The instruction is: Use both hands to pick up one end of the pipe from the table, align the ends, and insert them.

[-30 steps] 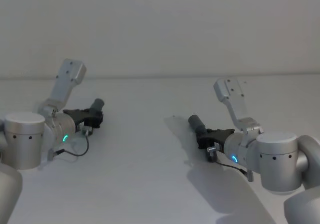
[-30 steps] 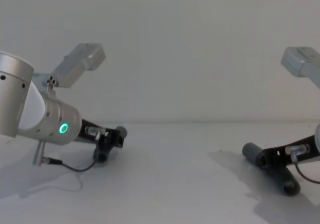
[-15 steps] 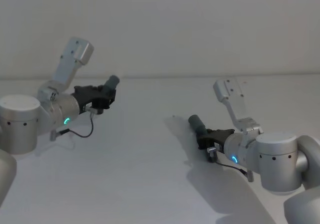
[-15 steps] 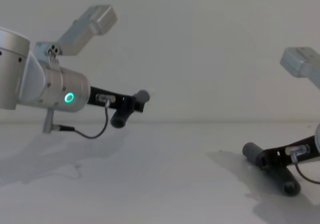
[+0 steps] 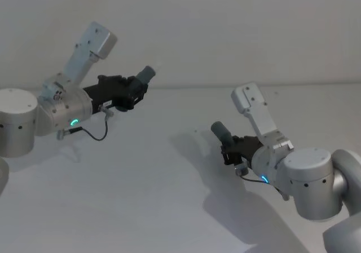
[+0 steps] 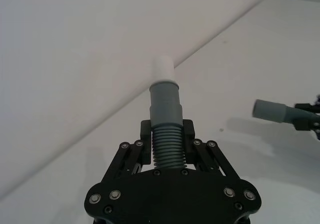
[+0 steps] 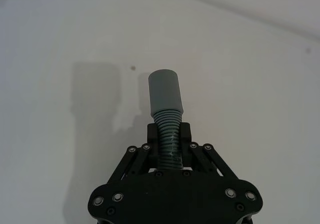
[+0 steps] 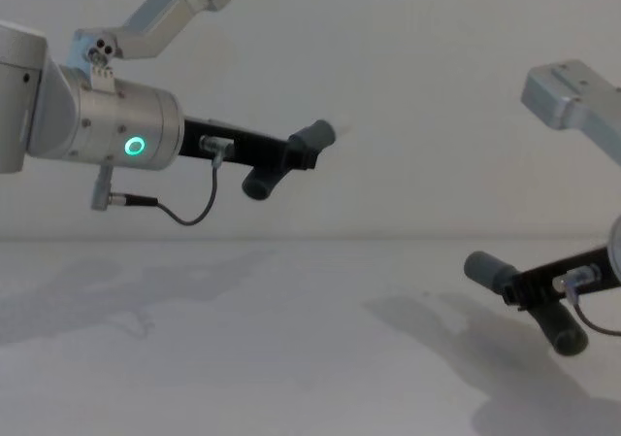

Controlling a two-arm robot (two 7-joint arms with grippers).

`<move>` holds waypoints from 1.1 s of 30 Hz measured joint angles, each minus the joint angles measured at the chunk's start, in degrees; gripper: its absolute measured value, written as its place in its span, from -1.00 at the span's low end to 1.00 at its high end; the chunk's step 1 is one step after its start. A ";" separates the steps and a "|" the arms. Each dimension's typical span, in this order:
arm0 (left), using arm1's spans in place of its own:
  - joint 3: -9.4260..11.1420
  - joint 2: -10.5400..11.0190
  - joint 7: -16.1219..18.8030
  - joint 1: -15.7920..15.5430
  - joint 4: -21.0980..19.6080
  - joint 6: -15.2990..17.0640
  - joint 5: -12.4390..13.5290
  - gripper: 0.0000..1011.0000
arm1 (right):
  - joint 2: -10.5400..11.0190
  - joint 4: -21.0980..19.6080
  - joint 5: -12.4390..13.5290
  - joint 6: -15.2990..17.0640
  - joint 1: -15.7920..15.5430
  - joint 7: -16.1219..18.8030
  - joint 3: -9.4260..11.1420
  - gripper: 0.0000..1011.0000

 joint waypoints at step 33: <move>7.77 6.22 -15.12 -5.80 9.17 -35.82 5.26 -0.35 | 15.78 -7.50 -14.08 -5.98 7.26 11.61 -13.40 -0.56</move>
